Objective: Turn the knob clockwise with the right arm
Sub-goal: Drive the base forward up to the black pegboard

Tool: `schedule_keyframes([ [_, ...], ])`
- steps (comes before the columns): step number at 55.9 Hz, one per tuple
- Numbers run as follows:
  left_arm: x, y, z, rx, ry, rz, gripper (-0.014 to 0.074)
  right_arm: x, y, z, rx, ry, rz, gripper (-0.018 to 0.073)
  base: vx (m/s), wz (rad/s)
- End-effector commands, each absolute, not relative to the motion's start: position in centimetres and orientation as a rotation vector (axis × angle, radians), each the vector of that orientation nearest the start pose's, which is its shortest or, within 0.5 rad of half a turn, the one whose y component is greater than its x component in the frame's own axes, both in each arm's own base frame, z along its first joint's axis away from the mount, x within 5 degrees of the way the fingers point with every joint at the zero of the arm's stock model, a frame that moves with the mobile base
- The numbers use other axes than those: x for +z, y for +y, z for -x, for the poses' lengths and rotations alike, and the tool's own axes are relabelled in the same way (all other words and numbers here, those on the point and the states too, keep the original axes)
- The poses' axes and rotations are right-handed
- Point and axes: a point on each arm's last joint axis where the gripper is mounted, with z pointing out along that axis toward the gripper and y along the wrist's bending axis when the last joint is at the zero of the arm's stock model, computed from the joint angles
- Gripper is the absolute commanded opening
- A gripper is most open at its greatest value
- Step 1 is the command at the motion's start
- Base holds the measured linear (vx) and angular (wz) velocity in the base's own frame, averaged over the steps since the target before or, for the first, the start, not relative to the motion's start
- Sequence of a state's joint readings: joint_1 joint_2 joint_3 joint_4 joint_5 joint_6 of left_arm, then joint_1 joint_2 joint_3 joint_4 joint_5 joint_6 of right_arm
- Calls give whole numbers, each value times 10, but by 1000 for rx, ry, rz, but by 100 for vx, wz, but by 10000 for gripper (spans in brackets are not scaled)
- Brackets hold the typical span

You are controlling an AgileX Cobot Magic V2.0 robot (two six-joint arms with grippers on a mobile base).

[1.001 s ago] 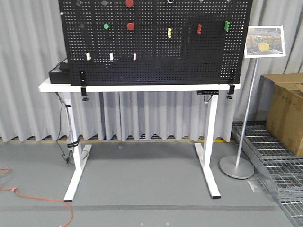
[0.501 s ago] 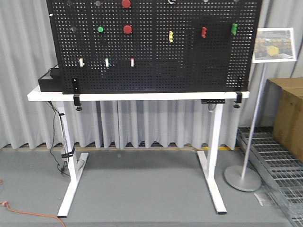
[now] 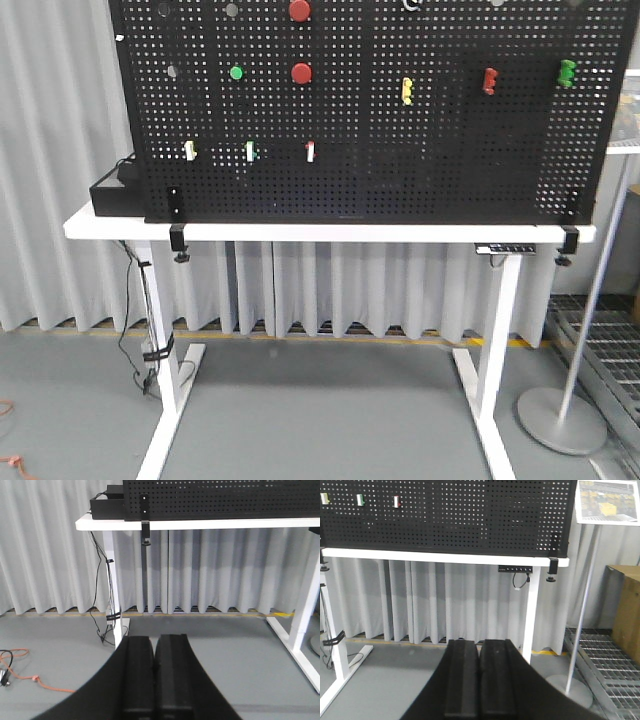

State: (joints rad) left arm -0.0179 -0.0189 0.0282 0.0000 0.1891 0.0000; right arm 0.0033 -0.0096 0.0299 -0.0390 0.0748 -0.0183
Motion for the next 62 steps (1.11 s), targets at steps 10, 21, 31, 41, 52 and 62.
schedule_keyframes([
  [10, 187, -2, -56, -27, 1616, -17, -6, 200, 0, -56, -50, 1499, 46, -8, 34, 3],
  [21, 187, -2, -56, -27, 1616, -17, -6, 200, 0, -56, -50, 1499, 46, -8, 37, -1],
  [31, 187, -2, -56, -27, 1616, -17, -6, 200, 0, -56, -50, 1499, 46, -8, 39, -5],
  [41, 187, -2, -56, -27, 1616, -17, -6, 200, 0, -56, -50, 1499, 46, -8, 39, -7],
  [52, 187, -2, -56, -27, 1616, -17, -6, 200, 0, -56, -50, 1499, 46, -8, 36, -6],
  [62, 187, -2, -56, -27, 1616, -17, -6, 200, 0, -56, -50, 1499, 46, -8, 33, -3],
])
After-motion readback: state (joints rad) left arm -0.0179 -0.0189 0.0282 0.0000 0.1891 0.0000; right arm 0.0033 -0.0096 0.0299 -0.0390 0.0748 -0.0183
